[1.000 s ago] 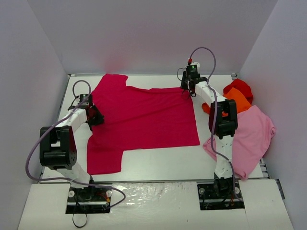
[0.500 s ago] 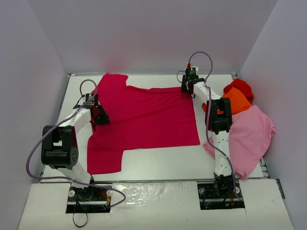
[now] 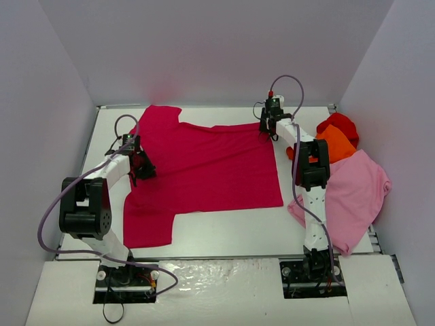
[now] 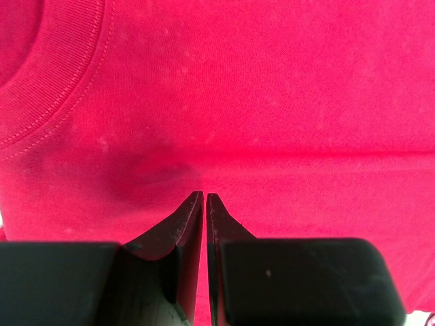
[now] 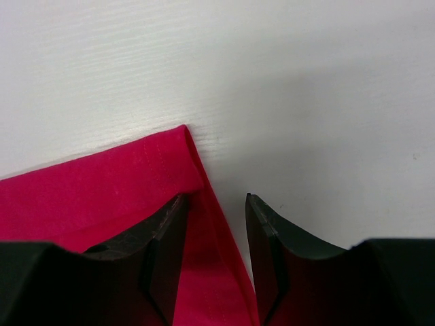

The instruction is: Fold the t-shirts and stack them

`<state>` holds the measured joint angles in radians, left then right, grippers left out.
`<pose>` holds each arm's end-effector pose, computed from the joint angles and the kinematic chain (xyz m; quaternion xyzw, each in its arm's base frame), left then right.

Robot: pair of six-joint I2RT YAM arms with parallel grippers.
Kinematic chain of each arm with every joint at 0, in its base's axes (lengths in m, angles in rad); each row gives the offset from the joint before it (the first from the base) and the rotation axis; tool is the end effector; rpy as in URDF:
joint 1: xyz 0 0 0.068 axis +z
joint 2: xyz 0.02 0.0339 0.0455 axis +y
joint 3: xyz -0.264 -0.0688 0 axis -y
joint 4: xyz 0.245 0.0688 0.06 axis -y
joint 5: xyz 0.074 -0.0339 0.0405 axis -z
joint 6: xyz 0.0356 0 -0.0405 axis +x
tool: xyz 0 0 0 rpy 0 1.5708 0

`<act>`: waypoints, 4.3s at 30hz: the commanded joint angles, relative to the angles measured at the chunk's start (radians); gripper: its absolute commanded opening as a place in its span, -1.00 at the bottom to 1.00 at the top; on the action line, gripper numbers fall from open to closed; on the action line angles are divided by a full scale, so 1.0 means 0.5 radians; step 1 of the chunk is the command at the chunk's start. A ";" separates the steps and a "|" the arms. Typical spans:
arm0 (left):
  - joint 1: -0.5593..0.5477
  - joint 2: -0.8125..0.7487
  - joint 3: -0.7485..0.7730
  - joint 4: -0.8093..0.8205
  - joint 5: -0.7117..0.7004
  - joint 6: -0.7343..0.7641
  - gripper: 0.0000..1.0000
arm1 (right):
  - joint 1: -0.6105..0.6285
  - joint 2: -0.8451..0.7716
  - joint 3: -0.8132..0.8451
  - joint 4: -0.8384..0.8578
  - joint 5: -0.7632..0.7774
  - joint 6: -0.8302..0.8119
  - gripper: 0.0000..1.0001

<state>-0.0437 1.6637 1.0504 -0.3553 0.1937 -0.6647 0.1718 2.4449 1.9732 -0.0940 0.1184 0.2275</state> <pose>0.3405 -0.0217 0.1946 -0.2631 0.9138 -0.1890 0.2448 0.5528 0.0916 0.1664 0.0528 0.8737 0.0445 0.4815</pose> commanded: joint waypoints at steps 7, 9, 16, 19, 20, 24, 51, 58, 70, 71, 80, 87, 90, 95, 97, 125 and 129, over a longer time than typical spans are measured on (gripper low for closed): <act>-0.022 -0.012 0.038 0.047 -0.015 0.030 -0.89 | -0.005 0.028 0.106 0.157 -0.145 0.042 -0.31; -0.027 -0.004 0.041 0.048 -0.014 0.032 -0.89 | -0.006 0.020 0.090 0.173 -0.161 0.044 -0.40; -0.038 0.021 0.046 0.049 -0.017 0.035 -0.89 | -0.006 0.000 0.039 0.287 -0.170 0.037 -0.91; -0.040 0.027 0.047 0.049 -0.016 0.038 -0.89 | -0.005 -0.010 0.025 0.301 -0.169 0.021 -1.00; -0.041 0.028 0.047 0.051 -0.018 0.038 -0.89 | -0.003 -0.016 0.015 0.304 -0.171 0.019 -1.00; -0.045 0.040 0.050 0.053 -0.014 0.043 -0.89 | 0.000 -0.071 -0.055 0.366 -0.165 0.004 -1.00; -0.079 0.087 0.072 0.036 -0.004 0.059 -0.90 | 0.000 -0.074 -0.083 0.531 -0.147 0.045 -0.31; -0.091 0.123 0.078 0.048 0.000 0.062 -0.91 | 0.000 -0.087 -0.192 0.760 -0.143 0.087 -0.52; -0.100 0.159 0.086 0.049 0.002 0.071 -0.91 | 0.000 -0.242 -0.388 1.118 -0.195 0.198 -1.00; -0.101 0.162 0.087 0.049 0.002 0.072 -0.91 | -0.001 -0.244 -0.380 1.157 -0.202 0.222 -1.00; -0.109 0.188 0.093 0.044 -0.004 0.088 -0.92 | -0.031 -0.131 -0.281 1.352 -0.381 0.540 -1.00; -0.109 0.207 0.096 0.045 -0.001 0.099 -0.92 | -0.061 -0.046 -0.189 1.260 -0.421 0.646 -1.00; -0.109 0.207 0.096 0.048 0.003 0.100 -0.92 | -0.061 -0.069 -0.242 1.168 -0.381 0.603 -0.98; -0.109 0.201 0.093 0.051 0.005 0.102 -0.92 | -0.061 -0.157 -0.279 0.940 -0.276 0.419 -0.55; -0.111 0.196 0.087 0.048 0.004 0.100 -0.92 | -0.054 -0.236 -0.392 0.939 -0.219 0.371 -0.49; -0.117 0.010 0.339 -0.174 0.073 0.076 -0.80 | 0.473 -1.436 -1.962 0.165 0.049 0.301 -1.00; -0.118 -0.008 0.348 -0.208 0.076 0.088 -0.79 | 0.538 -1.460 -2.039 0.008 0.091 0.295 -1.00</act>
<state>-0.0971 1.7344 1.1912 -0.4284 0.2387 -0.6352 0.4029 1.7576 0.9789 -0.0241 0.1134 0.3872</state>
